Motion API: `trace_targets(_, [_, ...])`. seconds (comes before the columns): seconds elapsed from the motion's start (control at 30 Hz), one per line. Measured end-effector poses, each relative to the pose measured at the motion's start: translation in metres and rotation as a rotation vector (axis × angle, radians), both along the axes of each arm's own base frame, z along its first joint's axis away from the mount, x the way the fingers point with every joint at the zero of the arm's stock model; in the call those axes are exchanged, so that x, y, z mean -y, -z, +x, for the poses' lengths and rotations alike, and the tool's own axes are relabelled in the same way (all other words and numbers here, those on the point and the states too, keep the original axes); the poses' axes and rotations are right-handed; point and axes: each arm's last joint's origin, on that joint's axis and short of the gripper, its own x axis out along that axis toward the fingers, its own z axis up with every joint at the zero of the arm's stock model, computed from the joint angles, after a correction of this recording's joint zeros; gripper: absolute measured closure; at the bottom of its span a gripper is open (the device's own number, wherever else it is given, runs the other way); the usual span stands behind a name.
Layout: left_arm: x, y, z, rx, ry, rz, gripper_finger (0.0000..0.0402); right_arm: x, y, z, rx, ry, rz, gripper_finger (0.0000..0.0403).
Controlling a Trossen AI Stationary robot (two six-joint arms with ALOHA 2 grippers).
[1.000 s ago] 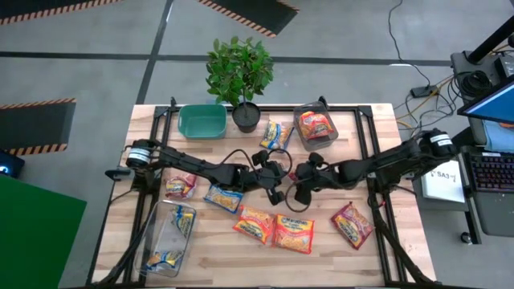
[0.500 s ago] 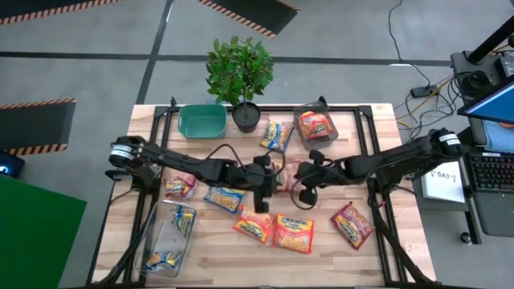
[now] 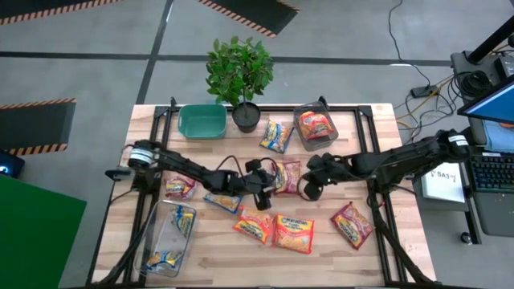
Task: Sort Maruchan noodles
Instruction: Put the red noodle pack into the green bin
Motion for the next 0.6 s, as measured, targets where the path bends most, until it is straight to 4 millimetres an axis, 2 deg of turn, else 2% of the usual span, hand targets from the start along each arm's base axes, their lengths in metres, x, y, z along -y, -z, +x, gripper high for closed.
trace_targets(0.13, [-0.007, 0.013, 0.012, 0.05, -0.032, -0.027, 0.0234, 0.014, 0.016, -0.008, -0.035, 0.116, 0.082, 0.0365])
trace_targets(0.3, [-0.012, 0.024, 0.022, 0.026, -0.048, -0.027, 0.0283, 0.027, 0.03, -0.012, 0.006, 0.176, 0.197, 0.0291])
trace_targets(0.6, [-0.015, 0.039, 0.014, -0.107, -0.116, -0.046, 0.0347, 0.044, 0.043, -0.011, 0.142, 0.243, 0.276, 0.0148])
